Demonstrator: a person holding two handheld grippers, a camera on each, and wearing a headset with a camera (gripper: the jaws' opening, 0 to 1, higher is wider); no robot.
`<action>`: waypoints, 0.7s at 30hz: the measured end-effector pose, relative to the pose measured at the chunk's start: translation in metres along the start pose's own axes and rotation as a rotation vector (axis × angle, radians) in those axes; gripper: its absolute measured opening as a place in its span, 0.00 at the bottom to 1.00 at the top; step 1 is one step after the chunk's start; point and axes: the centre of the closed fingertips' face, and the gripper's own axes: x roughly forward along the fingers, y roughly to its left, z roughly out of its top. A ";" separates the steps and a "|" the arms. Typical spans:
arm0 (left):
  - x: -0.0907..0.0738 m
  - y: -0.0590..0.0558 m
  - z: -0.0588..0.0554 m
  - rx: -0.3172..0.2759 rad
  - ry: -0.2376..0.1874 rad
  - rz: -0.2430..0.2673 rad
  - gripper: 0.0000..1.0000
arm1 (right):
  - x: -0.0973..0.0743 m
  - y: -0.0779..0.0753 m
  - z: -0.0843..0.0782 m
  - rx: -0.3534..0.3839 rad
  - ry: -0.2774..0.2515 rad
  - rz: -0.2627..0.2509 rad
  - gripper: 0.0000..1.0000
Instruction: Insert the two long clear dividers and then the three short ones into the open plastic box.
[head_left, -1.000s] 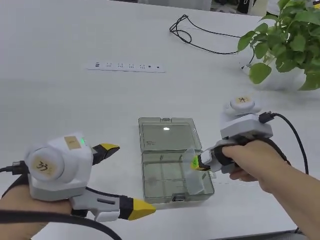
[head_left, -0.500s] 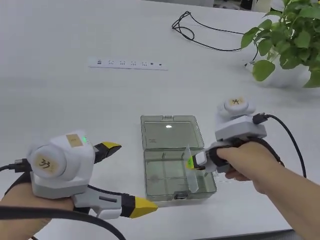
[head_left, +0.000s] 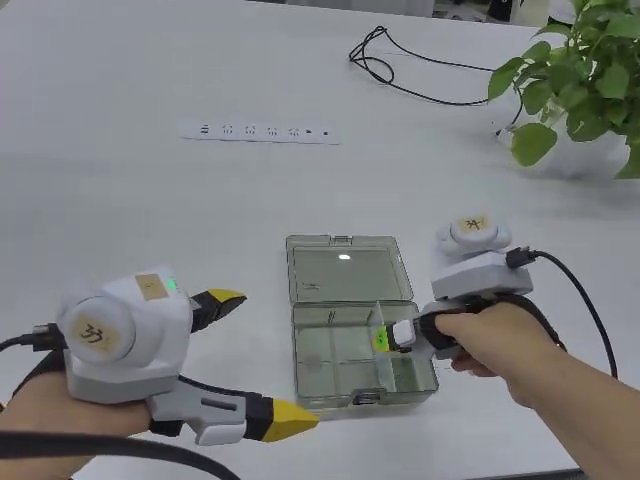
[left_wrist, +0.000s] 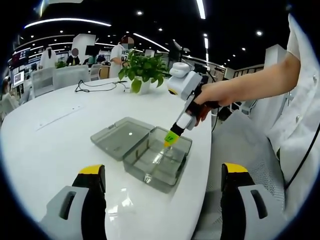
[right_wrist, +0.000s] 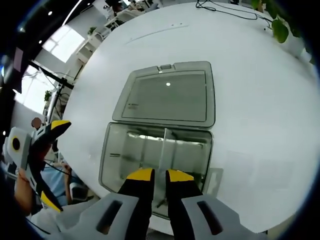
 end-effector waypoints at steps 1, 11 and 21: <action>0.000 0.000 0.000 -0.001 0.000 0.001 0.98 | 0.000 0.000 0.000 -0.004 -0.003 0.003 0.10; 0.000 -0.003 0.002 -0.018 0.002 0.020 0.97 | -0.010 0.002 0.002 -0.052 -0.066 0.059 0.17; -0.005 -0.001 0.001 -0.033 0.006 0.054 0.96 | -0.030 0.007 0.013 -0.104 -0.138 0.108 0.23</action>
